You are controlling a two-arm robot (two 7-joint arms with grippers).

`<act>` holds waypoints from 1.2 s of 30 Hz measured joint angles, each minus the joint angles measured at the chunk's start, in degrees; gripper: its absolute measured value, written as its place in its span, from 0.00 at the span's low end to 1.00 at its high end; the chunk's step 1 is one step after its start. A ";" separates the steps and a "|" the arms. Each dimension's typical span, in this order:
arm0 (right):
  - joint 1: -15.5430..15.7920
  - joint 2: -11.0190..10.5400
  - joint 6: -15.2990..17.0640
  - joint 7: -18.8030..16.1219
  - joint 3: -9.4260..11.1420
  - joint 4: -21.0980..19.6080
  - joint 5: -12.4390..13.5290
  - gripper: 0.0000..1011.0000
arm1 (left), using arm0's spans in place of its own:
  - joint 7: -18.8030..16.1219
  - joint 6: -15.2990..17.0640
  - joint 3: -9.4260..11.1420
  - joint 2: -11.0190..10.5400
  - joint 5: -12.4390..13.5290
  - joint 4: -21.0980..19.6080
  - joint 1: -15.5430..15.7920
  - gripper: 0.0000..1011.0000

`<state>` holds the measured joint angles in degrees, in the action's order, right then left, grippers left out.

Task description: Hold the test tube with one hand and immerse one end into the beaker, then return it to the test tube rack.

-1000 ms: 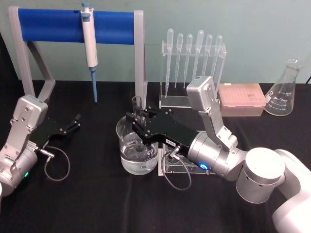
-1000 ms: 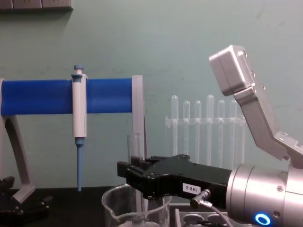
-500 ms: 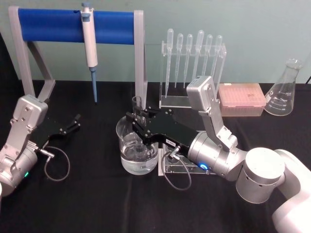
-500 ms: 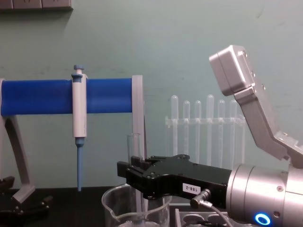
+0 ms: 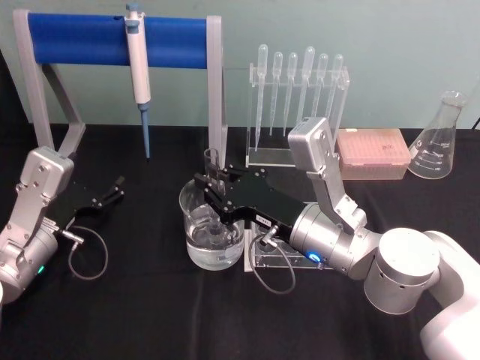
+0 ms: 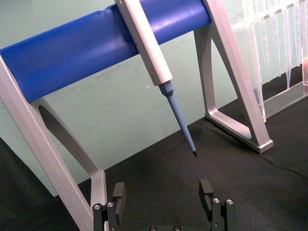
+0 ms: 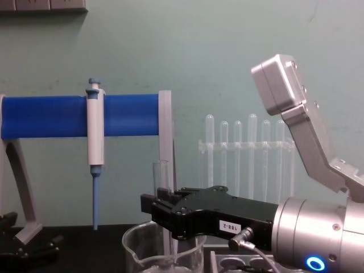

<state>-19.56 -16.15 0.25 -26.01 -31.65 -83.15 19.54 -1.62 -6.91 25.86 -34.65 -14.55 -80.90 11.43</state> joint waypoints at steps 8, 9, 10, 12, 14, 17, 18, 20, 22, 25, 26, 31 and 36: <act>0.00 0.00 0.00 0.00 0.00 0.00 0.00 0.22 | 0.00 0.00 0.00 0.00 0.00 0.00 0.00 0.99; 0.00 0.00 0.00 0.00 0.00 0.00 0.00 0.22 | 0.00 0.00 0.00 0.00 0.00 0.00 0.00 0.99; 0.00 0.00 0.00 0.00 0.00 0.00 0.00 0.22 | 0.00 0.00 0.00 0.00 0.00 0.00 0.00 0.99; 0.00 0.00 0.00 0.00 0.00 0.00 0.00 0.22 | 0.00 0.00 0.00 0.00 0.00 0.00 0.00 0.99; 0.00 0.00 0.00 0.00 0.00 0.00 0.00 0.22 | 0.00 0.00 0.00 0.00 0.00 0.00 0.00 0.99; 0.00 0.00 0.00 0.00 0.00 0.00 0.00 0.22 | 0.00 0.00 0.00 0.00 0.00 0.00 0.00 0.99; 0.00 0.00 0.00 0.00 0.00 0.00 0.00 0.22 | 0.00 0.00 0.00 0.00 0.00 0.00 0.00 0.99; 0.00 0.00 0.00 0.00 0.00 0.00 0.00 0.22 | 0.00 0.00 0.00 0.00 0.00 0.00 0.00 0.99; 0.00 0.00 0.00 0.00 0.00 0.00 0.00 0.22 | 0.00 0.00 0.00 0.00 0.00 0.00 0.00 0.99; 0.00 0.00 0.00 0.00 0.00 0.00 0.00 0.22 | 0.00 0.00 0.00 0.00 0.00 0.00 0.00 0.99; 0.00 0.00 0.00 0.00 0.00 0.00 0.00 0.22 | 0.00 0.00 0.00 0.00 0.00 0.00 0.00 0.99; 0.00 0.00 0.00 0.00 0.00 0.00 0.00 0.22 | 0.00 0.00 0.00 0.00 0.00 0.00 0.00 0.99; 0.00 0.00 0.00 0.00 0.00 0.00 0.00 0.22 | 0.00 0.00 0.00 0.00 0.00 0.00 0.00 0.99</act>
<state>-19.56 -16.15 0.25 -26.01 -31.65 -83.14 19.54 -1.62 -6.91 25.86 -34.64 -14.55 -80.90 11.43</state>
